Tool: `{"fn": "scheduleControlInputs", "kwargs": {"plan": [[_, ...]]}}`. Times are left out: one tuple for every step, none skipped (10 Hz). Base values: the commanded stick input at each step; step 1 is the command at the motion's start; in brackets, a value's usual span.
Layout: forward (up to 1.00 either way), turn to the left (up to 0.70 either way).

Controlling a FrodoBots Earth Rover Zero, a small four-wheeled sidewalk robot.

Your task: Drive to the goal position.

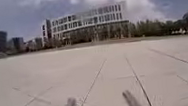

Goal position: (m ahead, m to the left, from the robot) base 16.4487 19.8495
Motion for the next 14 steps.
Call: {"fn": "scheduleControlInputs", "kwargs": {"plan": [[1.0, 0.41], [1.0, 0.41], [1.0, 0.41], [1.0, 0.41], [1.0, 0.41], [1.0, 0.41], [1.0, 0.41], [1.0, 0.41], [1.0, 0.41], [1.0, 0.41], [1.0, 0.41], [1.0, 0.17], [1.0, 0.02], [1.0, 0.02]]}}
